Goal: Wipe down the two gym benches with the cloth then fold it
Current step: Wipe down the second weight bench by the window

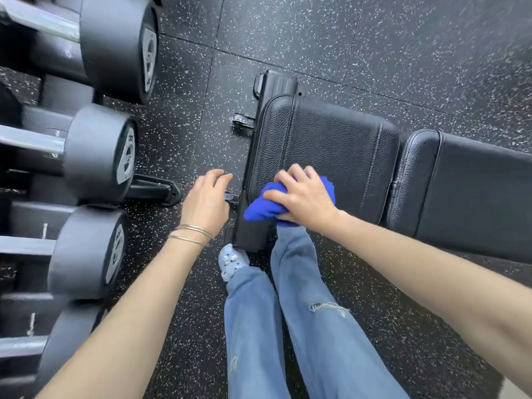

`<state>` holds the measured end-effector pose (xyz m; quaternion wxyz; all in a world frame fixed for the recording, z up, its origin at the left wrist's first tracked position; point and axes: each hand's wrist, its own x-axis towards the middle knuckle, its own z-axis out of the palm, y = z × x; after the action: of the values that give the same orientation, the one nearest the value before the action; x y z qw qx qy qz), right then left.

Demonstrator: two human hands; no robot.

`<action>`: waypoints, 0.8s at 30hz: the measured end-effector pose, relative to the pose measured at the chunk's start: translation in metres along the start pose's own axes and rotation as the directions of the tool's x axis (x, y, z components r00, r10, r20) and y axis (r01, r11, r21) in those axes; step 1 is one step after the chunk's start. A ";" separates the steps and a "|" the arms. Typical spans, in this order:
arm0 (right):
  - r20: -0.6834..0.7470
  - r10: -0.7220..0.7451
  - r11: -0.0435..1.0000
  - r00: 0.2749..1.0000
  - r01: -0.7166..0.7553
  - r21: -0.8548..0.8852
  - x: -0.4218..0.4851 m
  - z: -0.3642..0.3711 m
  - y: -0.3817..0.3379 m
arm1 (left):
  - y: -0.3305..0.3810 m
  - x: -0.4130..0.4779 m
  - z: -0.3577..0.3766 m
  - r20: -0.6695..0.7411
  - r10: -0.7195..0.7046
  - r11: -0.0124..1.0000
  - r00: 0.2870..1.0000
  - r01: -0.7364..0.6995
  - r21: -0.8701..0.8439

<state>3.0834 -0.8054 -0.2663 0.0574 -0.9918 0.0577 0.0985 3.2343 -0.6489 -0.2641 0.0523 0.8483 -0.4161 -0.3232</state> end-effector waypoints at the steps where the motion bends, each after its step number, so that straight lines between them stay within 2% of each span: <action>1: 0.016 0.131 0.991 0.991 -0.132 0.020 0.015 -0.005 0.004 | 0.000 0.001 0.000 -0.003 -0.011 1.000 1.000 0.011 -0.001; 3: 0.067 0.378 0.922 0.923 -0.382 0.063 0.053 -0.014 0.013 | 0.000 0.001 0.002 -0.005 -0.037 0.999 0.999 0.037 -0.014; 4: 0.083 0.458 0.882 0.885 -0.464 0.081 0.072 -0.018 0.018 | -0.001 0.000 0.002 -0.006 -0.050 0.998 0.999 0.049 -0.027; 6: 0.102 0.537 0.835 0.837 -0.545 0.073 0.102 -0.025 0.023 | -0.004 -0.002 0.003 -0.008 -0.078 0.996 0.997 0.077 -0.050; 8: 0.095 0.554 0.828 0.827 -0.560 0.040 0.108 -0.024 0.014 | -0.008 -0.004 0.003 -0.010 -0.109 0.992 0.994 0.108 -0.064; 10: 0.081 0.438 0.899 0.895 -0.438 -0.019 0.088 -0.020 -0.001 | -0.008 -0.007 0.002 -0.002 -0.116 0.991 0.993 0.115 -0.071; 12: 0.093 0.151 0.983 0.984 -0.141 -0.114 0.053 -0.015 -0.017 | -0.005 -0.008 0.001 0.013 -0.096 0.993 0.995 0.096 -0.074; 14: 0.095 -0.134 0.982 0.986 0.145 -0.123 0.025 -0.010 -0.019 | -0.001 -0.006 0.000 0.015 -0.080 0.994 0.997 0.081 -0.074; 16: 0.099 -0.265 0.956 0.959 0.274 -0.100 0.018 -0.006 -0.008 | 0.002 -0.004 0.000 0.011 -0.082 0.994 0.997 0.083 -0.077; 18: 0.107 -0.199 0.972 0.974 0.211 -0.107 0.028 -0.007 0.010 | 0.007 -0.001 0.000 0.019 -0.068 0.995 0.998 0.069 -0.073; 21: 0.075 0.069 0.996 0.995 -0.064 -0.063 0.058 -0.014 0.048 | 0.017 0.005 0.003 0.048 -0.008 0.997 0.999 0.012 -0.072; 24: 0.083 0.360 0.931 0.929 -0.363 0.028 0.087 -0.025 0.084 | 0.028 0.010 0.007 0.055 0.021 0.996 0.998 -0.016 -0.084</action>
<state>3.1622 -0.9000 -0.2677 0.0614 -0.9583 0.2391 0.1438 3.2161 -0.6733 -0.2646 0.0788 0.8321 -0.4115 -0.3635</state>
